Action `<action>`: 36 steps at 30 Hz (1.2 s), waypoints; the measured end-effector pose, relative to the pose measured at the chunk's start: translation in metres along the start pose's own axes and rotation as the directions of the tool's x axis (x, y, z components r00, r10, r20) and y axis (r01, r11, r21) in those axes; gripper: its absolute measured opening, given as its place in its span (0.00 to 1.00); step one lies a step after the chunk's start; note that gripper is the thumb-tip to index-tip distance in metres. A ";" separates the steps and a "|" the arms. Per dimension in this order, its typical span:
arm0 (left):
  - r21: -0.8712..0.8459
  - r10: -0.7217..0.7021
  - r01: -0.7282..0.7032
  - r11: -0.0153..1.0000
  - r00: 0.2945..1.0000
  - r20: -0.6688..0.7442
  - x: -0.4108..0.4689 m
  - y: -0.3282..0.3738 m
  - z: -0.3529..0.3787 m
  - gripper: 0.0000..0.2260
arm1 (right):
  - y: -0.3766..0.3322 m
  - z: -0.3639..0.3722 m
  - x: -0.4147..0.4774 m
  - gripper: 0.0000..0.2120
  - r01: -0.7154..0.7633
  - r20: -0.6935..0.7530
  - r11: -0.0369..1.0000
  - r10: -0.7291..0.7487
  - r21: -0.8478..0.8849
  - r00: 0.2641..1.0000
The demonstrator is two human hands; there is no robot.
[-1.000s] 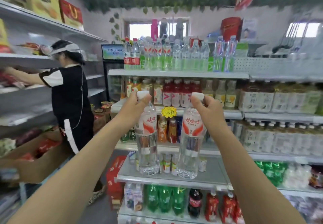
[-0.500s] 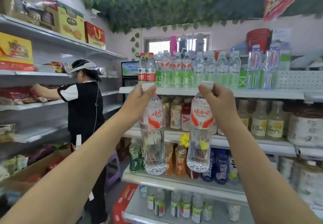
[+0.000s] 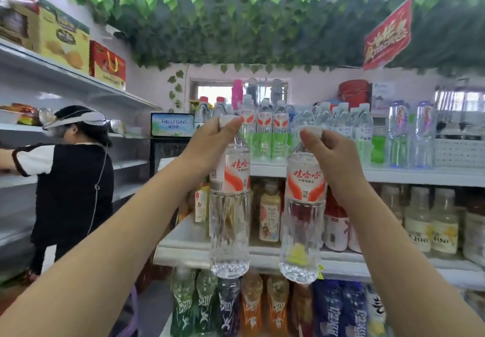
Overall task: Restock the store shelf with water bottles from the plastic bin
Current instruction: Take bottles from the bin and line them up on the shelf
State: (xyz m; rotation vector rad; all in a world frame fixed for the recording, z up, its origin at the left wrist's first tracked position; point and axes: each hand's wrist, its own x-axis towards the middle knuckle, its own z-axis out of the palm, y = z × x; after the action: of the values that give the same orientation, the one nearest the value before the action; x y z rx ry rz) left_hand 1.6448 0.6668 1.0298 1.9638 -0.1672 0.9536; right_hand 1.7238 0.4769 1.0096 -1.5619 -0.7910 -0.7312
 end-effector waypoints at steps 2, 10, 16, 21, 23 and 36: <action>-0.022 0.064 -0.063 0.998 0.997 0.047 0.025 -0.016 -0.008 0.12 | 0.006 0.020 0.010 0.13 -0.009 -0.045 1.000 0.008 -0.020 0.999; -0.197 0.192 -0.166 0.966 0.974 0.123 0.116 -0.061 -0.040 0.12 | 0.013 0.086 0.057 0.25 -0.076 -0.201 0.997 0.081 0.030 0.976; -0.249 0.220 -0.186 0.951 0.969 0.116 0.162 -0.078 -0.053 0.13 | 0.012 0.097 0.090 0.13 -0.083 -0.257 0.993 0.101 0.080 0.961; -0.338 0.174 -0.127 0.933 0.978 0.113 0.192 -0.068 -0.065 0.14 | 0.011 0.086 0.121 0.13 -0.045 -0.264 0.996 0.064 0.077 0.962; -0.360 0.182 -0.139 0.923 0.979 0.088 0.205 -0.062 -0.065 0.14 | 0.013 0.082 0.136 0.20 -0.020 -0.269 0.997 0.039 0.074 0.962; -0.151 0.206 -0.189 0.970 0.973 0.106 0.273 -0.060 -0.036 0.13 | 0.062 0.071 0.270 0.15 -0.085 -0.022 0.974 0.083 -0.211 0.996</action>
State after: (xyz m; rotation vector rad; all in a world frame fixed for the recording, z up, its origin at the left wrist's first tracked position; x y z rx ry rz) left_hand 1.8418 0.7967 1.1848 1.8995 -0.4947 0.9235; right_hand 1.9312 0.5657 1.1852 -1.7693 -0.6493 -0.7826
